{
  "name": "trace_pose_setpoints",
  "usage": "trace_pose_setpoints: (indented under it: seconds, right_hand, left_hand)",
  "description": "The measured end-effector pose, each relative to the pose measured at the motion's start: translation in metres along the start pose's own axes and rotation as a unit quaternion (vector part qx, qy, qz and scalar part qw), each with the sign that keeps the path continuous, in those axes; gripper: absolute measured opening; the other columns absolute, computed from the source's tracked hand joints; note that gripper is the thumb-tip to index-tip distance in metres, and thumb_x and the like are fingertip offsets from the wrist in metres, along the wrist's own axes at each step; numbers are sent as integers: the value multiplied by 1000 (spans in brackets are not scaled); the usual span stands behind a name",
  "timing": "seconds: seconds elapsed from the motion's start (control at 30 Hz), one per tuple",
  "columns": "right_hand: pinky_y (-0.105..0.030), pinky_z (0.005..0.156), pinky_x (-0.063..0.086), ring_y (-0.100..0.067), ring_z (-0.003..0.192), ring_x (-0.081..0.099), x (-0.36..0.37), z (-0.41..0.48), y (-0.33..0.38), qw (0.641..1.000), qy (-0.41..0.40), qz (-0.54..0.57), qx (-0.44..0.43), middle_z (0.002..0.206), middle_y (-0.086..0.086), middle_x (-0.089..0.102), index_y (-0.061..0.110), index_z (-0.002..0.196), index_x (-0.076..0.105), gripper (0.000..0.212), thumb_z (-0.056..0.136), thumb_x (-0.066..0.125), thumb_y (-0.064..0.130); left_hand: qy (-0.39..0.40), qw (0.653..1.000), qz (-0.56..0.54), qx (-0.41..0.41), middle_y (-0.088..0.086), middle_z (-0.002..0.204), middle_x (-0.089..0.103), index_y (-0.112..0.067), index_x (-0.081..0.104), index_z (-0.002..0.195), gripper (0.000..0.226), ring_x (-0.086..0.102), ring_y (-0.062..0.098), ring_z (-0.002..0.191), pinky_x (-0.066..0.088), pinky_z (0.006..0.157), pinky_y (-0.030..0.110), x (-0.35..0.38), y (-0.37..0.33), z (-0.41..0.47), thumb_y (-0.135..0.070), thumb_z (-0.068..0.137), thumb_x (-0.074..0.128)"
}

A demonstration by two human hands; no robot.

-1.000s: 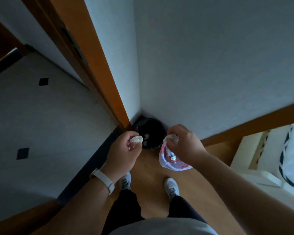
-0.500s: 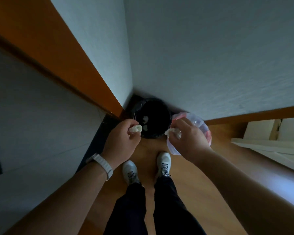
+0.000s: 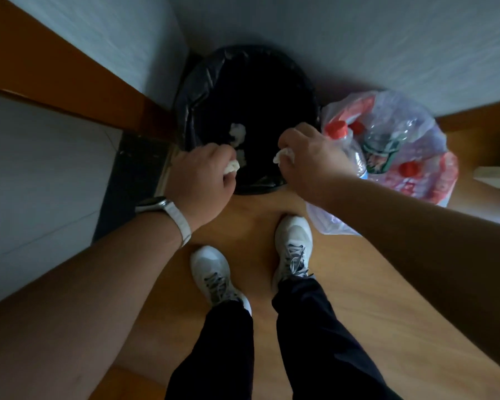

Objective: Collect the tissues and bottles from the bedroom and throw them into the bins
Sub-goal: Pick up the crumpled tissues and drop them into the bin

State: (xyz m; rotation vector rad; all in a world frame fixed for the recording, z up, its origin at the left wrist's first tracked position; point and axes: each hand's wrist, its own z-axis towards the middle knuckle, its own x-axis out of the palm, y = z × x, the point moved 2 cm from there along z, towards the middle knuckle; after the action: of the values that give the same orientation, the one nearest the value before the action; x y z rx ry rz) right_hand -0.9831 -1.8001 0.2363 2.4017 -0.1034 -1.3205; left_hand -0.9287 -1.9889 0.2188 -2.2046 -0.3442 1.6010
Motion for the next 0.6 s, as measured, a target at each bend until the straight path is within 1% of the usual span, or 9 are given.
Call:
trace_pose_setpoints:
  seconds: [0.07,0.17,0.2,0.27,0.33,0.37,0.43,0.53,0.6]
  right_hand:
    - [-31,65,35,-25,95,56,22,10,-8,999,16,-20,-19,113,-3,54,18,113,57,21,95,48,25]
    - [-31,70,35,-28,100,56,44,14,-15,996,39,-66,-36,112,-4,55,17,110,58,23,92,50,27]
    - [-33,74,36,-28,102,56,48,14,-17,995,48,-77,-41,112,-4,56,16,111,59,24,91,51,27]
    - [-35,88,38,-27,108,55,49,11,-18,992,63,-89,-60,117,-3,57,17,117,59,31,90,52,32]
    - [-37,101,33,-25,117,51,40,5,-18,990,77,-93,-73,127,-2,54,19,126,56,41,90,51,38]
    - [-38,105,30,-26,121,49,33,2,-17,989,83,-94,-74,132,-2,52,20,130,54,45,89,51,39]
    - [-39,107,28,-27,123,48,15,-8,-14,989,84,-98,-72,135,-3,51,21,133,52,49,88,53,41]
    - [-41,104,32,-27,120,51,-19,-25,-6,990,70,-102,-68,130,-3,54,21,131,54,48,87,53,41]
    - [-41,104,34,-26,120,50,-47,-39,2,990,62,-114,-59,129,-2,54,21,129,54,46,88,50,42]
  left_hand:
    - [20,999,30,-10,5,89,65,-13,64,102,18,61,28,81,46,72,43,23,11,5,-17,84,63]
    - [37,998,51,1,4,90,68,-13,67,100,17,62,27,83,45,72,40,41,21,7,-17,84,62]
    - [39,998,54,6,3,92,68,-13,68,100,17,63,27,85,45,74,40,42,23,7,-17,85,62]
    - [43,997,55,16,2,97,69,-13,70,104,21,63,25,92,45,80,40,39,22,7,-21,87,60]
    - [43,997,54,22,3,106,70,-12,71,108,28,63,25,101,45,88,40,29,16,5,-26,88,57]
    - [42,997,56,25,5,110,69,-11,71,110,32,62,25,105,44,91,41,21,11,4,-28,88,55]
    - [47,997,63,23,7,117,67,-11,69,115,37,60,26,112,41,97,41,1,0,1,-31,88,54]
    - [56,995,80,19,8,127,63,-13,64,124,43,55,26,121,37,102,42,-36,-15,-8,-35,88,52]
    - [67,993,94,25,7,131,61,-15,61,129,47,52,25,124,36,104,43,-63,-25,-15,-37,89,50]
